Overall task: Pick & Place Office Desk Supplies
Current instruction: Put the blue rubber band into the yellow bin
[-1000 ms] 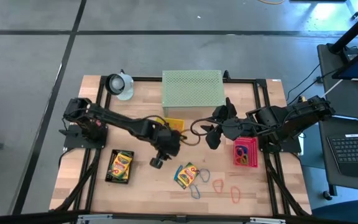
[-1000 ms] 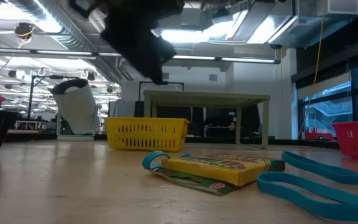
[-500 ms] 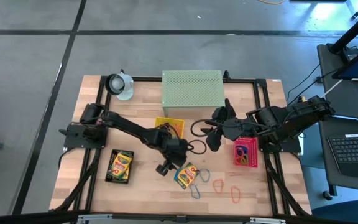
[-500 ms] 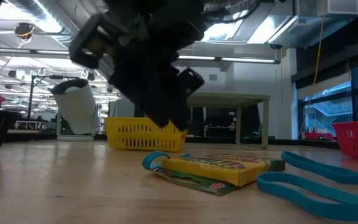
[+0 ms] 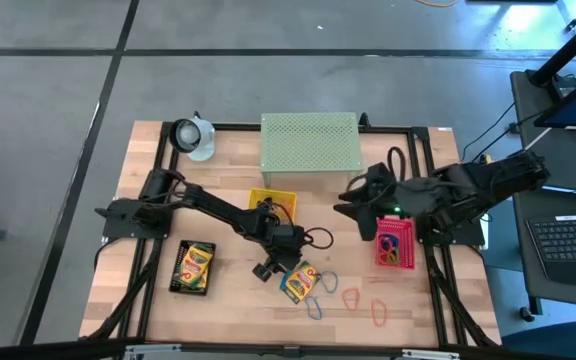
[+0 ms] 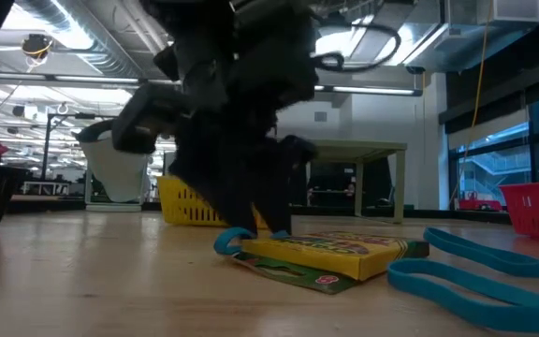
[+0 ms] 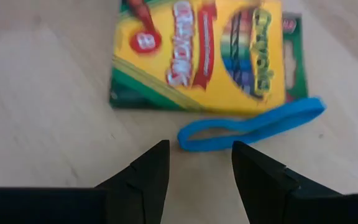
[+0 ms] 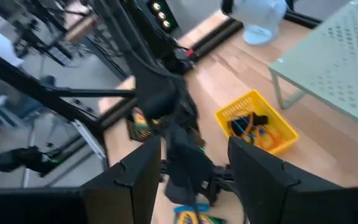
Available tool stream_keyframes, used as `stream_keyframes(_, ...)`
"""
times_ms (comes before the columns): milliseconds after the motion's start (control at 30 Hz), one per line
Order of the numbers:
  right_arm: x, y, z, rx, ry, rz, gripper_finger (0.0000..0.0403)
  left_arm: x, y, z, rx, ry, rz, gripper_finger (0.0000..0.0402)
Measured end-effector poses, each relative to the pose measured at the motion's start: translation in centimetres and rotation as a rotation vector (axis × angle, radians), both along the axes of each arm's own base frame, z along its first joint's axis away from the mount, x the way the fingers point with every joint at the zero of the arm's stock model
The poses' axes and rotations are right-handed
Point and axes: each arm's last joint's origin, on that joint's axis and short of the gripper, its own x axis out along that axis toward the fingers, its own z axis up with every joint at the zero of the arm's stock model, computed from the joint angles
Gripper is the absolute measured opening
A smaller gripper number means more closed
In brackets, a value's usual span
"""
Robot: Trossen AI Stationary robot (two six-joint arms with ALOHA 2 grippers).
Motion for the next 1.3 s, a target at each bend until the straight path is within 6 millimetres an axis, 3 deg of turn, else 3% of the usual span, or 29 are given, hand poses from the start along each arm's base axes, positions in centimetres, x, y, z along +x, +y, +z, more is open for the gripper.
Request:
stream_keyframes(333,-0.28,0.09,0.38,0.005,-0.027,0.008,0.0190,0.21,-0.23,-0.65,0.002,-0.002,-0.007,0.0162)
stream_keyframes(800,-0.26,0.10,0.36,0.009,-0.025,0.007,0.0190,0.29,-0.38,-0.63,-0.045,0.003,-0.003,0.0008)
stream_keyframes(1300,-0.53,0.66,0.23,0.006,-0.012,0.034,0.0190,-0.10,0.44,-0.31,-0.147,0.111,0.097,0.0001)
